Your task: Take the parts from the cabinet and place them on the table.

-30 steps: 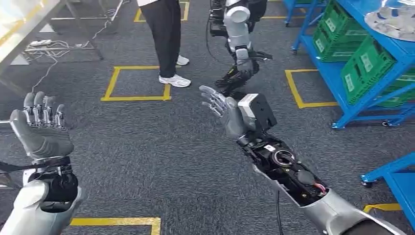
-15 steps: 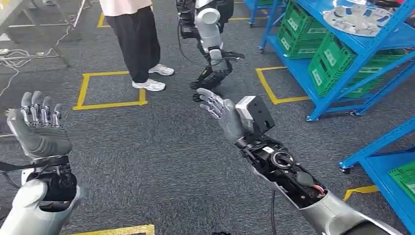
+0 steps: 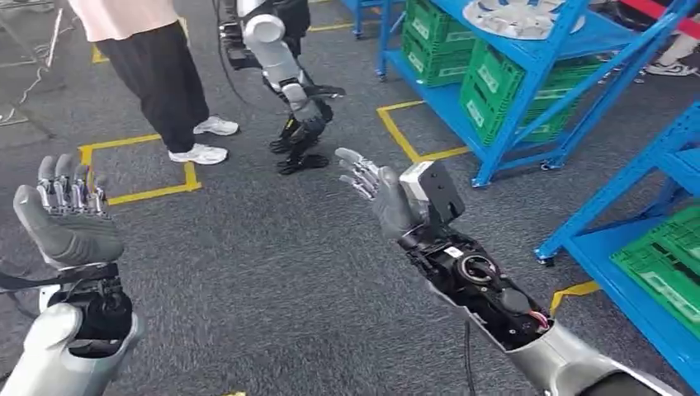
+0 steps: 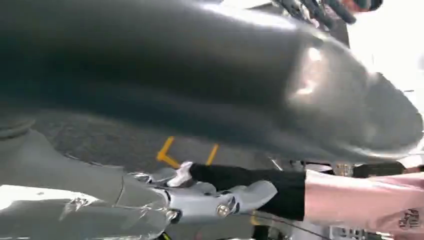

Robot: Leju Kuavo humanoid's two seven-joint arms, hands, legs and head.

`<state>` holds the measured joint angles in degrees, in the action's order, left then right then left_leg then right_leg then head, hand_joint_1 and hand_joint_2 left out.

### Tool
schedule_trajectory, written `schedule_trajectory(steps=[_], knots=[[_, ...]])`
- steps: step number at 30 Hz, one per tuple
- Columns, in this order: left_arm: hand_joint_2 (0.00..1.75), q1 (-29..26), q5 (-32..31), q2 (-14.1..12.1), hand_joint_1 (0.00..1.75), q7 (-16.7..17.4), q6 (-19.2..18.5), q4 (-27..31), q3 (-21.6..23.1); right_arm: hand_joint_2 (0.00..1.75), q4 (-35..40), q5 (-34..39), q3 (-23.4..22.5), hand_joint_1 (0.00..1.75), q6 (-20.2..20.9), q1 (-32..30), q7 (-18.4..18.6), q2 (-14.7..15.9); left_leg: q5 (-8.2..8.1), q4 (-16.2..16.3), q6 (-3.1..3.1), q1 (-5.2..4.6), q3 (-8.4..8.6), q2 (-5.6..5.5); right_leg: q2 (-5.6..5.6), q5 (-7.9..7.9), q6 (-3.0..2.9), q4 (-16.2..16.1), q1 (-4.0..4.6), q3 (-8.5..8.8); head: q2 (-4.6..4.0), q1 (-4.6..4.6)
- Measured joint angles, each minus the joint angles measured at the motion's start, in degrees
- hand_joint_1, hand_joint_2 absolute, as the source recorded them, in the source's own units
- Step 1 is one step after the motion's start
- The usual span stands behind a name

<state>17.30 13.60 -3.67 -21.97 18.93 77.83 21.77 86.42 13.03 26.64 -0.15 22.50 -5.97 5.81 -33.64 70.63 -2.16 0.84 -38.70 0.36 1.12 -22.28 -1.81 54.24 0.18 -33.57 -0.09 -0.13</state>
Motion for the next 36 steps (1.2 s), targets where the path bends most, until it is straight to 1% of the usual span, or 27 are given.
schedule_trajectory(steps=[1, 2, 3, 4, 5, 6, 7, 8, 10, 11, 13, 15, 16, 17, 18, 20, 21, 22, 23, 26, 28, 29, 31, 32, 33, 35, 36], knots=[[0.0, -0.2, 0.0, 0.0, 0.0, 0.0, 0.0, 0.0, 0.0, 0.0, 0.0, 0.0, 0.0, 0.0, 0.0, -0.1, 0.0, 0.0, -0.53, 2.9, 0.01, -0.01, -1.8, -0.05, 0.66, 0.01, -0.01, 0.0, 0.05, -0.05, 0.0, -0.2], [0.0, -0.4, 0.0, 0.0, 0.0, 0.0, 0.0, 0.0, 0.0, 0.0, 0.0, 0.0, 0.0, 0.0, 0.0, -0.2, 0.0, 0.0, 0.42, 2.9, 0.12, -0.01, -2.23, -0.07, 1.36, 0.02, -0.01, 0.0, 0.07, -0.04, 0.0, -0.33], [0.0, -0.4, 0.0, 0.0, 0.0, 0.0, 0.0, 0.0, 0.0, 0.0, 0.0, 0.0, 0.0, 0.0, 0.0, -0.2, 0.0, 0.0, 2.47, 0.3, 0.28, -0.01, -1.31, -0.11, 2.02, 0.02, 0.0, 0.1, 0.08, -0.02, 0.0, -0.44], [0.0, -0.3, 0.0, 0.0, 0.0, 0.0, 0.0, 0.0, 0.0, 0.0, 0.0, 0.0, 0.0, 0.0, 0.0, -0.2, 0.0, 0.0, 5.39, -4.7, 0.5, -0.01, 0.89, -0.29, 2.69, 0.02, 0.02, 0.2, 0.07, 0.04, 0.0, -0.63], [0.0, -0.2, 0.0, 0.0, 0.0, 0.0, 0.0, 0.0, 0.0, 0.0, 0.0, 0.0, 0.0, 0.0, 0.0, -0.2, 0.0, 0.0, 8.26, -10.7, 0.81, 0.0, 3.63, -1.2, 3.3, 0.0, 0.06, 0.3, 0.06, 0.11, 0.0, -0.83], [0.0, -0.2, 0.0, 0.0, 0.0, 0.0, 0.0, 0.0, 0.0, 0.0, 0.0, 0.0, 0.0, 0.0, 0.0, -0.2, 0.0, 0.0, 9.55, -15.3, 1.19, 0.05, 5.72, -3.49, 3.86, -0.03, 0.22, 0.3, -0.05, -0.01, 0.0, -1.01], [0.0, -0.2, 0.1, 0.0, 0.0, 0.0, 0.0, 0.0, 0.0, 0.0, 0.0, 0.0, 0.0, 0.0, 0.0, -0.2, 0.0, 0.0, 9.26, -16.2, 1.1, 0.1, 6.14, -3.49, 4.43, -0.11, 0.58, 0.6, 0.35, -0.37, 0.0, -1.03], [0.0, -0.2, 0.1, 0.0, 0.0, 0.0, 0.0, 0.0, 0.0, 0.0, 0.0, 0.0, 0.0, 0.0, 0.0, -0.2, 0.0, 0.0, 9.3, -16.2, 1.09, -0.04, 6.06, -2.94, 4.84, 0.03, 0.91, 0.6, 0.11, -0.53, 0.0, -0.9], [0.0, -0.1, 0.1, 0.0, 0.0, 0.0, 0.0, 0.0, 0.0, 0.0, 0.0, 0.0, 0.0, 0.0, 0.0, -0.2, 0.0, 0.0, 9.35, -16.2, 1.56, -0.35, 6.21, -2.16, 5.75, 0.25, 1.64, 0.2, -0.22, -0.57, 0.0, -0.87], [0.0, 0.0, 0.1, 0.0, 0.0, 0.0, 0.0, 0.0, 0.0, 0.0, 0.0, 0.0, -0.1, 0.0, 0.0, -0.2, 0.0, 0.0, 9.72, -16.9, 2.0, 0.16, 6.54, -1.42, 5.89, 0.14, 1.99, 0.3, 0.1, -0.75, 0.0, -0.83], [0.0, 0.1, 0.1, 0.2, 0.0, -0.1, 0.0, 0.0, 0.0, 0.0, 0.0, 0.0, -0.1, 0.0, -0.1, -0.1, 0.0, 0.0, 9.78, -17.2, 2.49, 0.07, 6.82, -0.51, 1.05, -3.19, 2.34, 5.0, 0.13, -2.51, 0.0, 0.13], [0.0, -0.1, 0.1, 0.2, 0.0, -0.1, 0.0, 0.0, 0.0, 0.0, -0.1, 0.0, -0.1, 0.0, -0.1, -0.3, 0.0, 0.0, 9.69, -17.2, 2.61, -0.06, 6.84, 0.53, -0.31, -7.77, 2.85, 14.8, -0.31, -7.0, 0.0, 0.13], [0.0, -0.1, 0.1, 0.2, 0.0, -0.1, 0.0, 0.0, 0.0, 0.0, -0.1, 0.0, 0.0, 0.0, -0.1, -0.5, 0.0, 0.0, 9.68, -17.2, 2.61, -0.06, 6.82, 1.12, -0.52, -9.13, 3.08, 18.8, -0.49, -8.93, 0.0, 0.18], [0.0, -0.2, 0.0, 0.2, 0.0, -0.1, 0.0, 0.0, 0.0, 0.0, -0.1, 0.0, 0.0, 0.0, -0.1, -0.6, 0.0, 0.0, 9.6, -17.2, 2.59, -0.04, 6.85, 1.6, -0.6, -8.9, 3.21, 19.9, -0.73, -9.47, 0.0, 0.26], [0.0, -0.3, -0.1, 0.2, 0.0, -0.1, 0.0, 0.0, 0.0, 0.0, -0.1, 0.0, 0.0, 0.0, -0.1, -0.6, 0.0, 0.0, 9.53, -17.1, 2.51, 0.0, 6.91, 2.14, -0.77, -7.28, 3.37, 17.7, -0.94, -8.4, 0.0, 0.26], [0.0, -0.3, -0.2, 0.2, 0.0, 0.0, 0.1, 0.0, 0.0, 0.0, -0.1, -0.1, -0.1, 0.0, -0.1, -0.6, 0.0, 0.0, 9.27, -17.1, 2.11, 0.11, 7.24, 3.01, -1.95, -2.29, 3.47, 7.1, -1.1, -2.71, 0.0, 0.37], [0.0, -0.3, -0.2, 0.2, 0.0, 0.0, 0.1, 0.0, 0.0, 0.0, -0.1, -0.1, -0.1, 0.0, -0.1, -0.5, 0.0, 0.0, 9.06, -17.0, 1.79, -0.02, 7.48, 3.37, -4.24, -0.67, 3.43, 2.0, -1.06, 0.05, 0.0, 0.48], [0.0, -0.2, -0.2, 0.2, 0.0, -0.1, 0.1, 0.0, 0.0, 0.0, -0.1, -0.1, 0.0, 0.0, 0.0, -0.4, 0.0, 0.0, 8.87, -17.0, 1.47, -0.5, 7.46, 3.65, -5.22, -1.46, 3.13, 0.8, -0.18, 0.57, 0.0, 0.48], [0.0, -0.2, -0.2, 0.2, 0.0, 0.0, 0.1, 0.0, 0.0, 0.0, -0.1, -0.2, 0.0, 0.0, 0.0, -0.4, -0.1, 0.0, 8.85, -16.9, 1.34, -0.49, 7.52, 4.12, -4.04, -1.17, 2.52, 0.7, -0.44, 0.32, 0.0, 0.0], [0.0, -0.2, -0.3, 0.2, 0.0, 0.0, 0.1, 0.0, 0.0, 0.0, 0.0, -0.2, -0.1, 0.0, 0.0, -0.3, -0.1, 0.0, 8.6, -17.0, 0.33, -0.2, 7.92, 5.64, -2.34, -1.02, 1.46, 0.5, -0.06, 0.36, 0.0, 0.0], [0.0, -0.1, -0.4, 0.0, 0.0, 0.0, 0.1, 0.0, 0.0, 0.0, -0.1, -0.2, 0.0, 0.0, 0.0, 0.0, -0.2, -0.1, 6.01, -13.4, -0.08, 0.19, 6.48, 1.61, -1.42, -0.67, 0.7, 0.2, -0.44, 0.64, 0.0, -0.33], [0.0, -0.2, -0.4, 0.0, 0.0, 0.1, 0.1, 0.0, 0.0, 0.0, -0.1, -0.2, 0.0, 0.0, 0.0, 0.2, -0.2, -0.1, 3.53, -8.5, -0.08, 0.19, 4.09, 0.53, -0.97, -0.61, 0.42, 0.2, -0.44, 0.54, 0.0, -0.52], [0.0, -0.5, -0.4, -0.3, 0.0, 0.2, 0.1, 0.0, 0.0, 0.0, -0.1, -0.2, 0.0, 0.0, 0.1, 0.1, -0.2, -0.2, -0.13, 1.5, -0.16, 0.09, -1.28, -0.06, 0.29, -0.59, 0.23, 0.2, -0.26, 0.38, 0.0, -0.79], [0.0, -0.6, -0.4, -0.3, 0.0, 0.3, 0.1, 0.0, 0.0, 0.0, -0.1, -0.2, 0.0, 0.0, 0.1, 0.1, -0.2, -0.2, -0.05, 3.3, -0.11, 0.08, -2.56, -0.07, 0.96, -0.58, 0.21, 0.2, -0.18, 0.37, 0.0, -0.83], [0.0, -0.7, -0.4, -0.3, 0.0, 0.3, 0.1, 0.0, 0.0, 0.0, -0.2, -0.2, 0.0, 0.0, 0.1, 0.1, -0.2, -0.2, 1.34, 2.2, 0.08, 0.08, -2.36, -0.09, 1.64, -0.57, 0.21, 0.2, -0.15, 0.39, 0.0, -0.83], [0.0, -0.5, -0.4, -0.4, 0.0, 0.3, 0.1, 0.0, 0.0, 0.0, -0.2, -0.2, 0.0, 0.0, 0.1, 0.1, -0.2, -0.2, 6.63, -7.0, 0.64, 0.08, 1.69, -0.63, 3.01, -0.56, 0.24, 0.3, -0.14, 0.54, 0.0, -1.03], [0.0, -0.5, -0.4, -0.4, 0.0, 0.3, 0.1, 0.0, 0.0, 0.0, -0.2, -0.2, 0.0, 0.0, 0.1, 0.2, -0.2, -0.2, 9.22, -13.1, 0.99, 0.09, 4.66, -2.18, 3.62, -0.53, 0.31, 0.3, -0.18, 0.58, 0.0, -1.14]])
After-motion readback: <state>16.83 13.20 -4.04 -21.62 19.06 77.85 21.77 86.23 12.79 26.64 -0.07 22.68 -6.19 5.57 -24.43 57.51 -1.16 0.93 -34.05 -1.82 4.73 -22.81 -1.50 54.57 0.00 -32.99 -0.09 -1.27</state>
